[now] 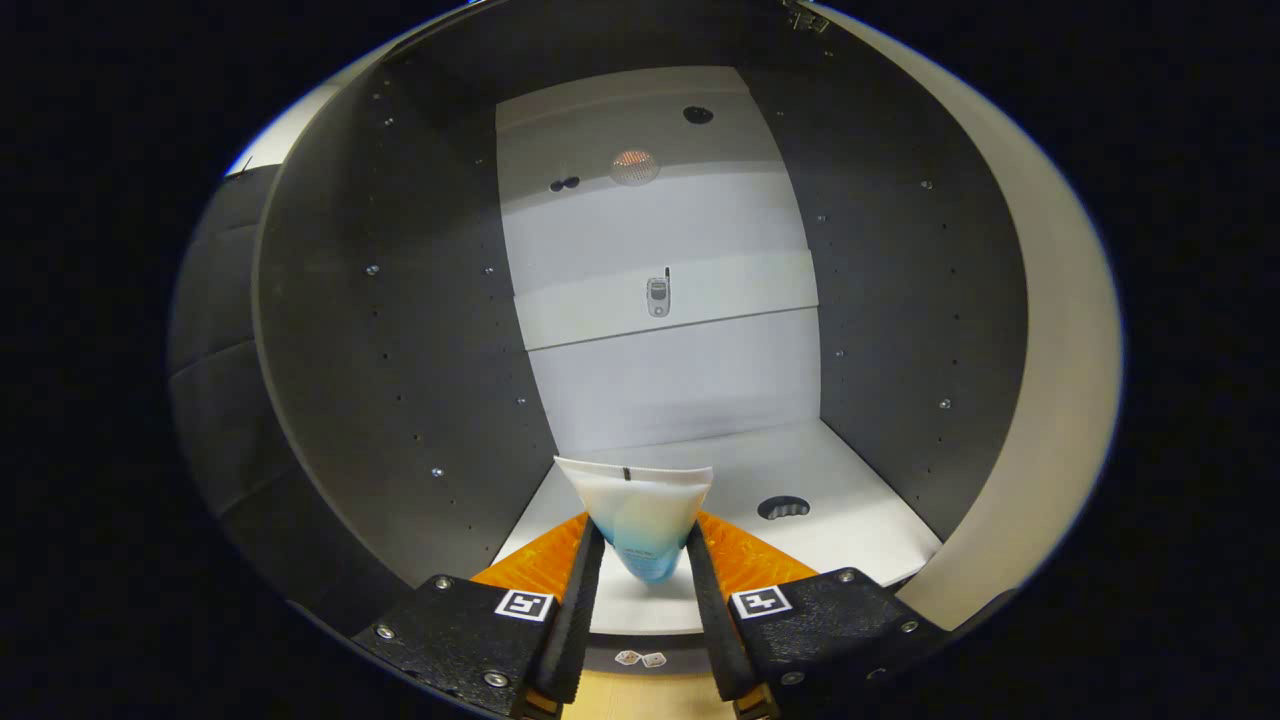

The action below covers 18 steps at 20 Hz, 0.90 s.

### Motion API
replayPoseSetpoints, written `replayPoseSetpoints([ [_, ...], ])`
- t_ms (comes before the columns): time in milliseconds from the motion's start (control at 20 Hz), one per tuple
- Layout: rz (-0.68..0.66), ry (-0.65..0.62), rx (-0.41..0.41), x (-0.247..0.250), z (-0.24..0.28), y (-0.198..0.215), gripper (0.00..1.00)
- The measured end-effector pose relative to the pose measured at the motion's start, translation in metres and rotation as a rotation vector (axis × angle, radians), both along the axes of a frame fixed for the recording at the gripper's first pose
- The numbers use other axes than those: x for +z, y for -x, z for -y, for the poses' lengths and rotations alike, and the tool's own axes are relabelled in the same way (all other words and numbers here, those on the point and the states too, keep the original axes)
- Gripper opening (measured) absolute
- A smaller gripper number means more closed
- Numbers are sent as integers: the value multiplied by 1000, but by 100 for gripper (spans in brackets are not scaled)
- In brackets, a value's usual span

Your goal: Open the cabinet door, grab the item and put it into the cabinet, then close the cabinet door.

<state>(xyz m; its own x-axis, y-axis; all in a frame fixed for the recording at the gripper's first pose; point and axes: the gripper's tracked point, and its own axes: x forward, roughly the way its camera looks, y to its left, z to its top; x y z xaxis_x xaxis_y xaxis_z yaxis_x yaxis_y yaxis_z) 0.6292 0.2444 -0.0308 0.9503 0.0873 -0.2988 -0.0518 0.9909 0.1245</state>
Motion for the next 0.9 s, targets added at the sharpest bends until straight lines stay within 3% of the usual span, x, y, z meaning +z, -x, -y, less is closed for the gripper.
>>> replayPoseSetpoints([
  [150,-68,30,1,-21,0,-8,50],
  [500,-60,28,-23,-20,7,-15,55],
  [750,-43,37,-18,-15,10,-9,84],
  [900,-22,42,-15,-8,11,-3,92],
])
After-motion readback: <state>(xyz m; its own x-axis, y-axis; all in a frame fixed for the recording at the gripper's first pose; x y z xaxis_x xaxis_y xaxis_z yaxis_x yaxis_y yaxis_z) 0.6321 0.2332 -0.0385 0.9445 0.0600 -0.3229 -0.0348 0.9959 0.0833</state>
